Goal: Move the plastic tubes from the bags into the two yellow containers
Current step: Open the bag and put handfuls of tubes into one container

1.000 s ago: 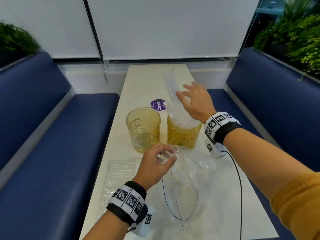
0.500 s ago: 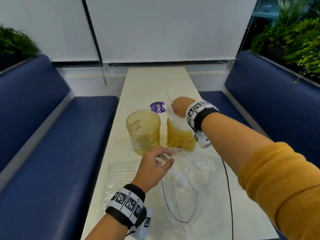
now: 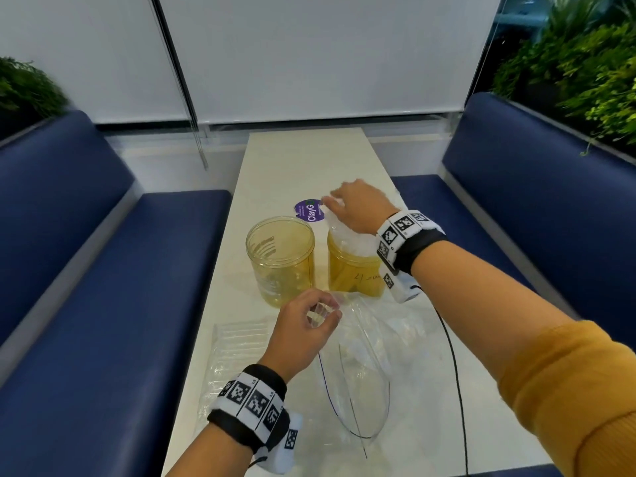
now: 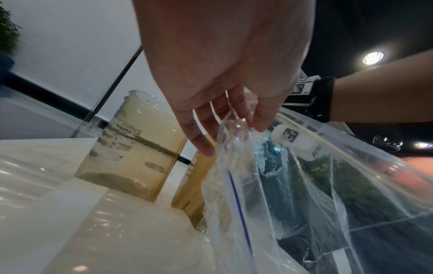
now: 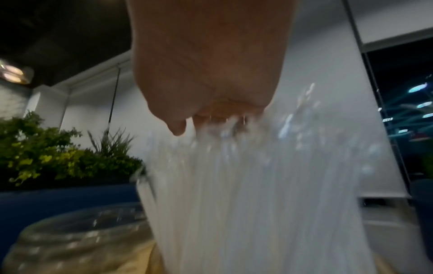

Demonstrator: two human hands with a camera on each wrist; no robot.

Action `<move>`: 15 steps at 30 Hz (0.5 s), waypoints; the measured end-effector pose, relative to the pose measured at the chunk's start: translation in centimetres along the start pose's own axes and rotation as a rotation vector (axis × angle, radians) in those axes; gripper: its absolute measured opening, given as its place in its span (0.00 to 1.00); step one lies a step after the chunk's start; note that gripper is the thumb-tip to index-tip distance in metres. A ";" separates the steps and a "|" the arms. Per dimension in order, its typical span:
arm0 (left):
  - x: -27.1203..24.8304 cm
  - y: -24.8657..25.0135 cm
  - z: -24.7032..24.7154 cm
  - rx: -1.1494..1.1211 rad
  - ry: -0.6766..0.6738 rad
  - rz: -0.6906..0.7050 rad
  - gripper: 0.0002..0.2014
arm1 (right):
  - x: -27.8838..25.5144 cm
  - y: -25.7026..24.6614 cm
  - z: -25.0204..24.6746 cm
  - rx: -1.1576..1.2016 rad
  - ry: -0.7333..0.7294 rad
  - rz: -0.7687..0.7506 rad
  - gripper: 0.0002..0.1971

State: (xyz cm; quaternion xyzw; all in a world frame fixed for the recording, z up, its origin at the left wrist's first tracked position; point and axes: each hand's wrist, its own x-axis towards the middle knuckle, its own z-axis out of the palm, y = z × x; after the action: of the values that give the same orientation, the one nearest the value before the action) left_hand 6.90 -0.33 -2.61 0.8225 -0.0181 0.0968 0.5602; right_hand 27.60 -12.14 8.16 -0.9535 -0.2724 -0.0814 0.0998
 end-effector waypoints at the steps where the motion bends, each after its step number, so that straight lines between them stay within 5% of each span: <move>1: 0.0 0.0 -0.1 0.003 -0.002 -0.003 0.08 | -0.4 0.5 -0.6 -0.012 0.092 0.018 0.34; 3: 0.1 -0.1 -0.1 0.005 0.000 -0.004 0.07 | -1.4 1.1 -1.5 -0.052 0.178 0.128 0.46; 7: 0.2 -0.2 0.0 0.002 0.010 -0.008 0.06 | -3.3 1.8 0.5 0.006 -0.144 0.230 0.62; 15: 0.2 -0.5 0.0 -0.021 0.023 -0.018 0.04 | -2.3 3.2 -0.6 0.143 0.164 0.091 0.26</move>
State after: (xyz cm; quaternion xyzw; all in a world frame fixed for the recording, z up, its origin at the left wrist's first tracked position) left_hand 7.12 -0.10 -3.05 0.8154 -0.0055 0.1011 0.5699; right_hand 27.36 -16.09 7.80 -0.9455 -0.2249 -0.1347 0.1931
